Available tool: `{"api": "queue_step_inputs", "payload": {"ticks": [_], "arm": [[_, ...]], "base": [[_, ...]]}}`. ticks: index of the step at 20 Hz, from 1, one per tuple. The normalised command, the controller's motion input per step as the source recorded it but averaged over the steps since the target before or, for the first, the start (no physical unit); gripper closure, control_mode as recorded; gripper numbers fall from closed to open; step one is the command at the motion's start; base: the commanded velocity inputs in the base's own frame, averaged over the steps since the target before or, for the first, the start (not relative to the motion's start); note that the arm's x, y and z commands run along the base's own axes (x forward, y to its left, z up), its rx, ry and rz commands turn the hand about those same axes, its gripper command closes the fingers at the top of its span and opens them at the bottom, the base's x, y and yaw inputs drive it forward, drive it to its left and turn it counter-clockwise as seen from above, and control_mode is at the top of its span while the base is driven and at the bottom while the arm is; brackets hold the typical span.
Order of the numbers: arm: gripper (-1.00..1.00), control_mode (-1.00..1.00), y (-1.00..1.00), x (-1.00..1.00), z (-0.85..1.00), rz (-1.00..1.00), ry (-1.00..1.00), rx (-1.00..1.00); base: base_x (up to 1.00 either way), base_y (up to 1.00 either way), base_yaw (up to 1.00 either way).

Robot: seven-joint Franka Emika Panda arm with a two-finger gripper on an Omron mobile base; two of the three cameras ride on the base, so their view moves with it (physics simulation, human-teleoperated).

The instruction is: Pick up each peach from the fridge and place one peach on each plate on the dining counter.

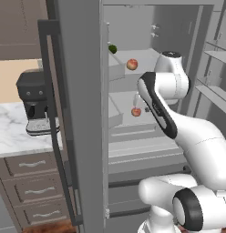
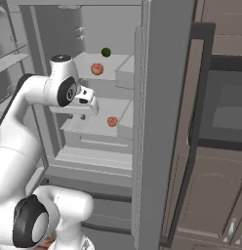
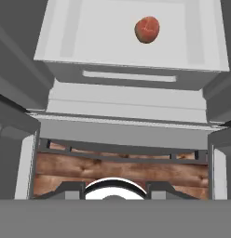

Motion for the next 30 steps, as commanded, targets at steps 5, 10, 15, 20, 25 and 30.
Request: {"api": "queue_step_inputs", "payload": {"ticks": [5, 10, 15, 20, 25, 30], "arm": [[-1.0, -1.0, -0.02, 0.02, -0.27, -0.01, 0.16, -0.04], [-1.0, -1.0, 0.0, 0.08, -0.49, -0.01, 0.24, -0.12], [-1.0, -1.0, -0.21, 0.5, -0.44, 0.0, -0.09, -0.07], [-1.0, -1.0, -0.05, 0.68, -0.21, 0.0, -0.3, 0.02], [-1.0, -1.0, -0.04, 0.6, -0.08, 0.0, -0.2, 0.08], [-1.0, -1.0, -0.04, 0.51, -0.29, 0.0, -0.13, 0.08]], "base": [[0.0, 0.0, 0.0], [0.0, 0.0, 0.0], [0.0, 0.0, 0.0], [0.0, 0.0, 0.0], [0.0, 0.0, 0.0], [0.0, 0.0, 0.0]]}}
